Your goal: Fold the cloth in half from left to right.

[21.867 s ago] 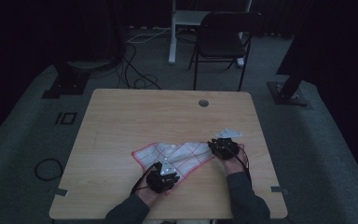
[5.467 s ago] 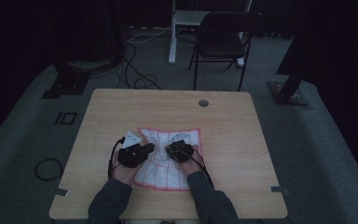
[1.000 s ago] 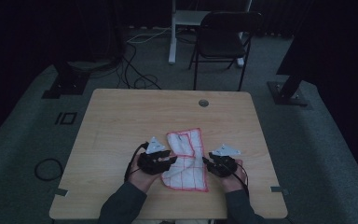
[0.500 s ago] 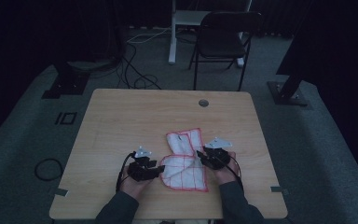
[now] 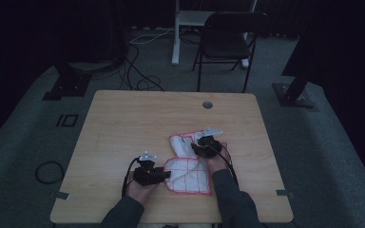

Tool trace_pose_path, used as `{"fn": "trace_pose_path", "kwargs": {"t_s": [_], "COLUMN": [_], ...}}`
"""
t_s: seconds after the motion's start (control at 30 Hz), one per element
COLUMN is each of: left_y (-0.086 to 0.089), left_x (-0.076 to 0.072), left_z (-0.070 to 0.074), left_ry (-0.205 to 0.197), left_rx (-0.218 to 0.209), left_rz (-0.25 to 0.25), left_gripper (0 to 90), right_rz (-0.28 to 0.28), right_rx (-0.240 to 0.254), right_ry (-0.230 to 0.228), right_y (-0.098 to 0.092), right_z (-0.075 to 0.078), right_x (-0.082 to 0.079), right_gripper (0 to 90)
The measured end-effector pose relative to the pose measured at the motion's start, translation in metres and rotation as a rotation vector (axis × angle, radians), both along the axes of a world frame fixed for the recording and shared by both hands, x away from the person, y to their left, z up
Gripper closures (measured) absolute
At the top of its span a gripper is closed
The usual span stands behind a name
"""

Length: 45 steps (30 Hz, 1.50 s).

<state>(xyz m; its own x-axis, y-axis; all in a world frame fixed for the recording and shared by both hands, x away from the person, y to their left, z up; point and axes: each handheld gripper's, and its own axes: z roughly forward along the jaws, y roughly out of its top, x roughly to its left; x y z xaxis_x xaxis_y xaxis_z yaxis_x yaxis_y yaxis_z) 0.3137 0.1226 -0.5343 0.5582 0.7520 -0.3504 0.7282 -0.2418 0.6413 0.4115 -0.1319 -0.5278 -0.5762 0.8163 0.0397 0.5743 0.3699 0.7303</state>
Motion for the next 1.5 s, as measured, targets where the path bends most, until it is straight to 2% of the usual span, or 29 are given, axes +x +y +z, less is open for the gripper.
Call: {"fn": "trace_pose_path", "kwargs": {"t_s": [0.07,0.2,0.23,0.3,0.4,0.47,0.67,0.83,0.97,1.13,1.23,1.3,1.4,1.5], "left_y": [0.000,-0.003,-0.004,-0.006,-0.007,-0.008,-0.009,-0.018,-0.032,-0.054,-0.064,-0.069,-0.073,-0.075], "left_x": [-0.001,-0.006,-0.008,-0.011,-0.016,-0.020,-0.030,-0.040,-0.050,-0.064,-0.070,-0.073,-0.075,-0.073], "left_z": [0.001,0.005,0.006,0.010,0.016,0.020,0.030,0.034,0.039,0.041,0.038,0.033,0.025,0.019], "left_ry": [-0.012,-0.051,-0.067,-0.094,-0.129,-0.151,-0.196,-0.219,-0.249,-0.285,-0.291,-0.289,-0.273,-0.239], "left_rx": [0.010,0.023,0.029,0.035,0.038,0.039,0.025,0.017,0.019,0.049,0.080,0.095,0.123,0.121], "left_rz": [-0.004,-0.025,-0.029,-0.037,-0.047,-0.055,-0.081,-0.122,-0.178,-0.270,-0.309,-0.313,-0.328,-0.340], "left_gripper": [63.7,82.0,86.1,88.4,89.1,89.1,89.1,89.1,89.1,89.2,89.2,89.1,89.0,85.4], "right_rz": [-0.010,-0.007,-0.002,0.009,0.027,0.027,0.012,-0.015,-0.044,-0.074,-0.072,-0.070,-0.077,-0.073], "right_rx": [0.002,-0.031,-0.037,-0.041,-0.059,-0.066,-0.061,-0.055,-0.063,-0.067,-0.077,-0.081,-0.082,-0.085], "right_ry": [0.021,0.043,0.039,0.040,0.027,0.014,-0.033,-0.056,-0.065,-0.071,-0.071,-0.069,-0.057,-0.050], "right_y": [0.004,0.012,0.014,0.016,0.019,0.020,0.011,0.001,-0.009,-0.021,-0.024,-0.025,-0.026,-0.026], "right_z": [-0.003,-0.008,-0.008,-0.007,-0.006,-0.004,0.005,0.012,0.016,0.019,0.019,0.018,0.015,0.012], "right_x": [0.008,0.015,0.015,0.014,0.012,0.011,0.011,0.011,0.013,0.018,0.021,0.023,0.025,0.025], "right_gripper": [58.8,60.0,62.8,69.5,83.1,88.4,90.0,90.0,90.0,90.0,90.0,90.0,90.0,89.5]}}
